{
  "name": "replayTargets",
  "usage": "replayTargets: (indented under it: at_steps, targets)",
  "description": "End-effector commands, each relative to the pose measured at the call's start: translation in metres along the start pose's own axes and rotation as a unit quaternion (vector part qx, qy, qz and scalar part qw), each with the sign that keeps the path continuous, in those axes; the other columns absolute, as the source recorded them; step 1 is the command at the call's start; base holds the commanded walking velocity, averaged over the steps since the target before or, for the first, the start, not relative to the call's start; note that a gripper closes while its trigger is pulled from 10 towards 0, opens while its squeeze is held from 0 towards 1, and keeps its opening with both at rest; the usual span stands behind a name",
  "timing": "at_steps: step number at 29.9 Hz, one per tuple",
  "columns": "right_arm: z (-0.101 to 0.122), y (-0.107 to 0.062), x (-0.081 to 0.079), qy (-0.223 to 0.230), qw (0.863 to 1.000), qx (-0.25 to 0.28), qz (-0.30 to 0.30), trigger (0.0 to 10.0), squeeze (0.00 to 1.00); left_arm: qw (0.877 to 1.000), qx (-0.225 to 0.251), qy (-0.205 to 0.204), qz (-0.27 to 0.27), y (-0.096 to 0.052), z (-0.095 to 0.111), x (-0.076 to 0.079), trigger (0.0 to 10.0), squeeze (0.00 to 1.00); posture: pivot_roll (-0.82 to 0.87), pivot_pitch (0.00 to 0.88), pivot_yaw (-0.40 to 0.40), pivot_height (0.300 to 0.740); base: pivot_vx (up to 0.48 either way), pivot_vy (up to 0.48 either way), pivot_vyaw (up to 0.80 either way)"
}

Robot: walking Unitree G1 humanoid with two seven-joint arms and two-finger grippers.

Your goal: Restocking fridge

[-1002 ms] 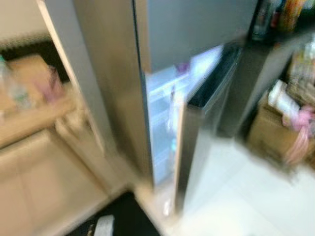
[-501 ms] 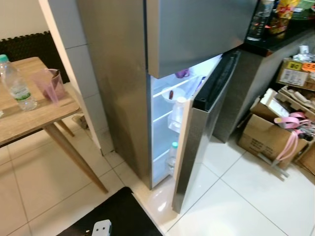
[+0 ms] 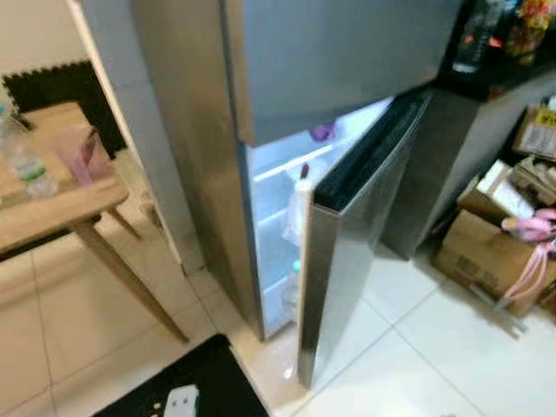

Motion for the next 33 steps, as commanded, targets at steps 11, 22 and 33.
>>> replayTargets:
  at_steps: [11,22,33]
  targets:
    - [-0.002,0.000,-0.005,0.003,1.000,-0.003,0.008,10.0,0.00,0.989,0.134,-0.024,0.061,0.000,0.076,-0.023,10.0,0.00,-0.06,0.000,-0.027,0.740,0.000,0.000,0.00]
    - [-0.003,0.000,-0.004,0.014,1.000,-0.003,0.006,10.0,0.00,0.957,0.288,-0.013,-0.019,-0.007,0.178,0.003,10.0,0.00,-0.07,0.000,-0.023,0.740,0.000,0.000,0.00]
    - [-0.003,0.000,-0.005,0.008,1.000,-0.003,0.007,10.0,0.00,0.954,0.296,0.017,-0.047,-0.006,0.183,0.019,10.0,0.00,-0.06,0.000,-0.022,0.740,0.000,-0.130,0.00]
Point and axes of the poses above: a point about 5 cm out from each wrist's last joint towards the gripper, its own y axis pointing out of the wrist towards the gripper, its own z axis along the axis of the wrist's last joint, x = y × z, the point moved 2 cm from there along y, pointing out of the wrist towards the gripper, and after that the axes turned 9 degrees about y, right-handed, at the moved point
